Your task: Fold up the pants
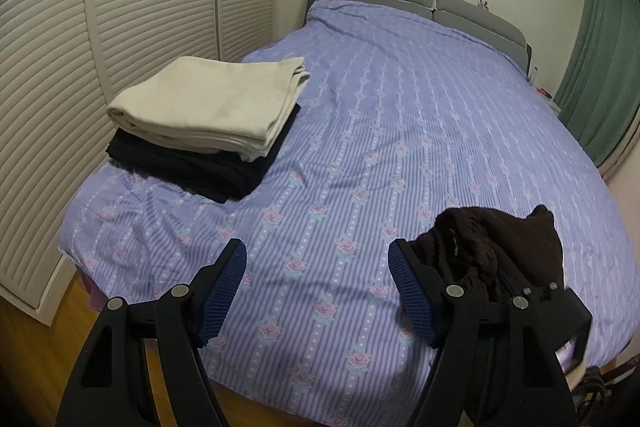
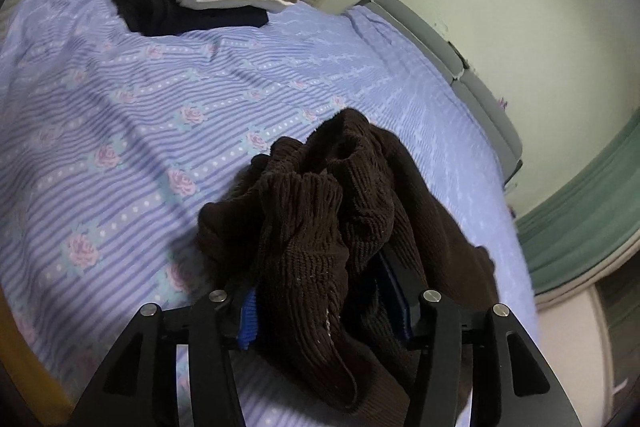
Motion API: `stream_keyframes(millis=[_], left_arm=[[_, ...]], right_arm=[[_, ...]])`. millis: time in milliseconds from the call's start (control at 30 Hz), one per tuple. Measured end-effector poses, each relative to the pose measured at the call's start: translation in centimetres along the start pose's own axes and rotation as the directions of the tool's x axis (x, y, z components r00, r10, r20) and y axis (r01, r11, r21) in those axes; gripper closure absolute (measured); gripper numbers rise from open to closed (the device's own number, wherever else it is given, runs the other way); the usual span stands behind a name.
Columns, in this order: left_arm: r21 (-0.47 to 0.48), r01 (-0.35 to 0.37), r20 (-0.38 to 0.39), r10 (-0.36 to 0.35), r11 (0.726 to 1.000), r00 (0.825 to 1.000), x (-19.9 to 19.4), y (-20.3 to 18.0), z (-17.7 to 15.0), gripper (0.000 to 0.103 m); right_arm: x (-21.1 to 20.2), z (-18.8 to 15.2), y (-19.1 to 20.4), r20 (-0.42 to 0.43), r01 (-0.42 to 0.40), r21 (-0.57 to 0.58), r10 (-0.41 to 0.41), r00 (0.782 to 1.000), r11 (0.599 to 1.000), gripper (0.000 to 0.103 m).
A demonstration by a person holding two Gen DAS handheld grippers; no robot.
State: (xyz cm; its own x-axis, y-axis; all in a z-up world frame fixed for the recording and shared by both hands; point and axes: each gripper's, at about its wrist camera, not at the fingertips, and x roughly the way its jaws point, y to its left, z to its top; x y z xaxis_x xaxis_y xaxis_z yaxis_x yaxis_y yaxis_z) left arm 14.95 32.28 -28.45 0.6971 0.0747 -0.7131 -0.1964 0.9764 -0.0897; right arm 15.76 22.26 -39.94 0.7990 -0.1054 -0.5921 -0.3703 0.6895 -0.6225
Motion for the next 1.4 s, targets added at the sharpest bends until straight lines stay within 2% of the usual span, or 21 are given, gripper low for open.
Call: stream_keyframes(millis=[67,133,267,333,433,500,700,867,1033,1133,1200,1267,1400], left_arm=[[-0.004,-0.001,0.008,0.001,1.000,1.000,-0.3,0.1,0.4,0.030],[-0.002,0.001,0.013,-0.001,1.000,1.000,-0.6,0.0,0.6,0.030],[-0.006,0.030,0.022,-0.030,1.000,0.999,-0.9,-0.8,1.3,0.030],[-0.003,0.045,0.018,-0.045,0.999,0.999,-0.7,-1.5,1.5,0.030],[0.020,0.061,0.007,-0.062,0.998,0.998,-0.2,-3.5,1.4,0.030],[0.028,0.075,0.011,-0.076,0.997,0.997,-0.2,-4.7,1.2,0.030],[0.047,0.090,0.002,-0.091,0.995,0.996,-0.4,-6.3,0.6,0.030],[0.054,0.071,-0.007,-0.070,0.996,0.998,0.0,-5.9,0.5,0.030],[0.021,0.051,-0.009,-0.051,0.998,0.999,0.2,-4.9,0.5,0.030],[0.017,0.038,-0.003,-0.038,0.999,0.999,0.1,-4.4,0.4,0.030],[0.020,0.032,-0.001,-0.032,0.999,0.999,-0.1,-4.0,0.3,0.030],[0.022,0.024,-0.003,-0.024,0.999,1.000,-0.1,-3.8,0.1,0.030],[0.022,0.020,-0.012,-0.020,1.000,1.000,0.2,-3.4,0.1,0.030]], right_arm=[[-1.3,0.2,-0.3,0.019,-0.021,-0.007,0.021,1.000,1.000,0.043],[-2.3,0.4,-0.7,0.029,-0.074,0.007,0.074,0.997,0.997,0.038],[-4.5,0.2,-4.3,0.045,-0.132,0.122,0.127,0.991,0.984,0.038],[-4.4,-0.1,-6.2,0.032,-0.120,0.167,0.117,0.993,0.979,0.040],[-3.5,-0.8,-8.8,0.005,-0.114,0.179,0.115,0.993,0.977,0.057],[-2.4,-1.1,-9.4,-0.003,-0.161,0.144,0.164,0.987,0.976,0.068],[-0.7,-0.4,-8.2,0.021,-0.295,0.038,0.294,0.956,0.955,0.071],[0.6,0.3,-6.6,0.006,-0.344,0.025,0.344,0.939,0.939,0.071],[2.3,0.4,-6.0,-0.044,-0.364,0.074,0.367,0.929,0.929,0.089],[0.6,0.7,-6.5,0.022,-0.333,0.079,0.332,0.943,0.940,0.092],[-1.3,0.9,-6.8,0.070,-0.325,0.070,0.321,0.945,0.943,0.093],[-2.4,0.8,-6.6,0.082,-0.349,0.067,0.344,0.936,0.935,0.093],[-2.4,-0.1,-4.4,0.037,-0.401,0.023,0.400,0.916,0.916,0.092]])
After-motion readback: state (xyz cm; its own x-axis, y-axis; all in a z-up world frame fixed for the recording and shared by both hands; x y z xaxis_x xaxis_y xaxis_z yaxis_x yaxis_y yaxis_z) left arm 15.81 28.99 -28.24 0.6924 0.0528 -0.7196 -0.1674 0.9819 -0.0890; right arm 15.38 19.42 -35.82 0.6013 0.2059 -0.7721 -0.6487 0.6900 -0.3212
